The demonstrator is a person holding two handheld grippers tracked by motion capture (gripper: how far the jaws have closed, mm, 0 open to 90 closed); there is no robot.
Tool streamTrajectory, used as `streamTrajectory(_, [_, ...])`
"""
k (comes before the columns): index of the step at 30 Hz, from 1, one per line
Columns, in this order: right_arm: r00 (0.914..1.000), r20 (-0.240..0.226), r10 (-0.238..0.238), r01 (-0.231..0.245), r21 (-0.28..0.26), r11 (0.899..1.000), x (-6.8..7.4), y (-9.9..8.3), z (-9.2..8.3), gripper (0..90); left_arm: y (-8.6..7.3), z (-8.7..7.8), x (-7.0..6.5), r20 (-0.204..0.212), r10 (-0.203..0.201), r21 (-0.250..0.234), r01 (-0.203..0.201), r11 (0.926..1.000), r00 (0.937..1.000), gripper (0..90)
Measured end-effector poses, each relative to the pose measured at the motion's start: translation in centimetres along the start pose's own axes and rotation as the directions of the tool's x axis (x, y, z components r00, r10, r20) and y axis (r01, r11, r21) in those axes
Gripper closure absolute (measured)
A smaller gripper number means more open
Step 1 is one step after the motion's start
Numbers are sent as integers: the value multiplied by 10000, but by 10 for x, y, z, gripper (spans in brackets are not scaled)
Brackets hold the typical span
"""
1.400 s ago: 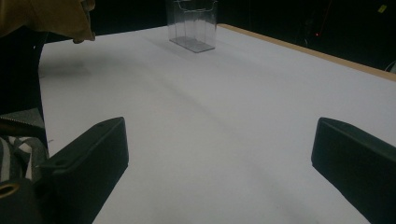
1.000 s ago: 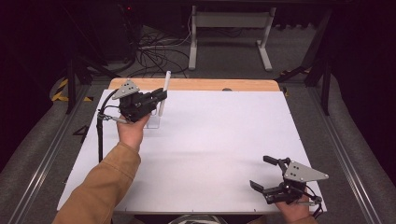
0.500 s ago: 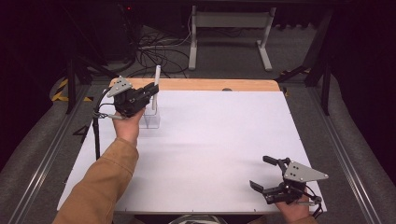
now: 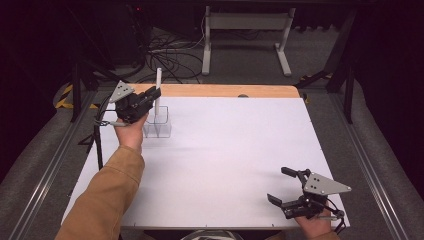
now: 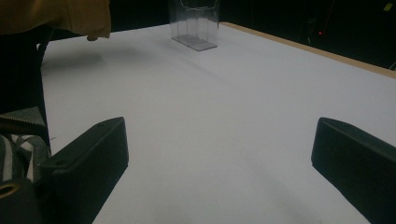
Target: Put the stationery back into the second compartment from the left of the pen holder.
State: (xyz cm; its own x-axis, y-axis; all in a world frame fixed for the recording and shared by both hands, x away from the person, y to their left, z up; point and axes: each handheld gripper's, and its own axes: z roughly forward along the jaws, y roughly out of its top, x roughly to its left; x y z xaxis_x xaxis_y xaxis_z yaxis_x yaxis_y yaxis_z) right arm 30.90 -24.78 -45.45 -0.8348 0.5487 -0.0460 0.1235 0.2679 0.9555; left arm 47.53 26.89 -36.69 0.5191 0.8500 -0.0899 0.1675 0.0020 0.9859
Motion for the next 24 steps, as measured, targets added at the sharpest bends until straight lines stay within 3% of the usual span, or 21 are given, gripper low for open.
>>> streamTrajectory(18, [10000, -21, 0, 0, 23, 10000, 0, 0, 0, 43, -12, 0, 24, -709, 167, 290, -146, 9995, 9973, 776])
streamTrajectory(24, [10000, -24, -20, 20, -14, 10000, 0, 0, 0, 43, -16, 1, 28, -1046, 572, 375, -536, 9979, 9929, 776])
